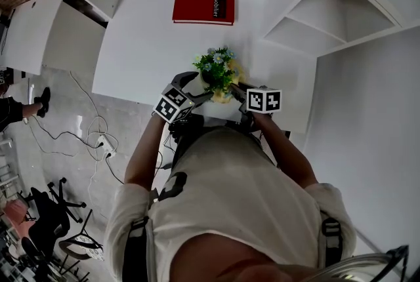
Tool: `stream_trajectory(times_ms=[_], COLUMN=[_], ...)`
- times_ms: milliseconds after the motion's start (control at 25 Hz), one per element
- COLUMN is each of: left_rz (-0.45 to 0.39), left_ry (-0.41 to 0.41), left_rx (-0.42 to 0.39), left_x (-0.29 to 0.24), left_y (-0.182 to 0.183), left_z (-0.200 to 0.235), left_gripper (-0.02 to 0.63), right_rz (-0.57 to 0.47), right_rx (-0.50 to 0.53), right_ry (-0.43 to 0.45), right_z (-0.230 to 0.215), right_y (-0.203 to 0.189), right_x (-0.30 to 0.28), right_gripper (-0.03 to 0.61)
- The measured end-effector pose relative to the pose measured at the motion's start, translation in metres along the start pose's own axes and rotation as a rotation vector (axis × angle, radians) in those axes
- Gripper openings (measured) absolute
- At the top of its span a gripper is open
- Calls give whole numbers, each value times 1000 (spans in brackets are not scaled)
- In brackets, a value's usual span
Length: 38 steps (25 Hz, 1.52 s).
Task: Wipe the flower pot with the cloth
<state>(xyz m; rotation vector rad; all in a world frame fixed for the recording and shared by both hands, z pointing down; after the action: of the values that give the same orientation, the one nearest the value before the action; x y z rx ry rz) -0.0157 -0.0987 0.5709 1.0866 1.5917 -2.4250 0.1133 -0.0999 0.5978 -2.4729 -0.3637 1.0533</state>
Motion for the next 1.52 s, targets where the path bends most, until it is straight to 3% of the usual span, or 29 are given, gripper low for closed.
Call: stream_trajectory(times_ms=[120,200,440,600,840,1040,1320,1520], left_rz=[68,71,13,-11,9,18,87,44], left_ry=[-35,-18,70,72,52,70,19,67], left_rx=[-99,-120,-27,27,14,-45,-156,-122], left_x=[-8,-12,-10,-10,-7,4,-6,-8], left_y=[-4,-5,-5,-7,-11,-5,-10,-15], left_z=[-2,-4,-12,-20,-30,-15,-16,-22], left_gripper=[343,342,342,342,342,342,342,342], right_rz=[-69,-87,-42,29,44,30,-82,-57], right_rx=[11,19,-42,-21,-25,-6,-43,-109], right_ry=[65,99,74,12,-5,-14,116,106], right_z=[21,34,25,9,1,3,37,32], right_y=[17,21,-6,-29,-39,-33,-6,-23], right_x=[12,12,-3,-16,-20,-9,12,0], right_gripper=[94,94,94,94,94,94,94,94])
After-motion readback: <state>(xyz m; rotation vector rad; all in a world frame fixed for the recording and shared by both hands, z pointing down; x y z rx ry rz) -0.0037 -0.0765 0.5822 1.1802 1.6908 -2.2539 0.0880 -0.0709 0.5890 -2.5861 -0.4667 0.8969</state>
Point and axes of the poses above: the fingertips, and each gripper's own axes: x backward along the fingers, z to its left, y out of its top, the point moved 3 cm from there along x, backward along the fingers, and after that the axes turned 1 degree about y, right-handed, at the moved point
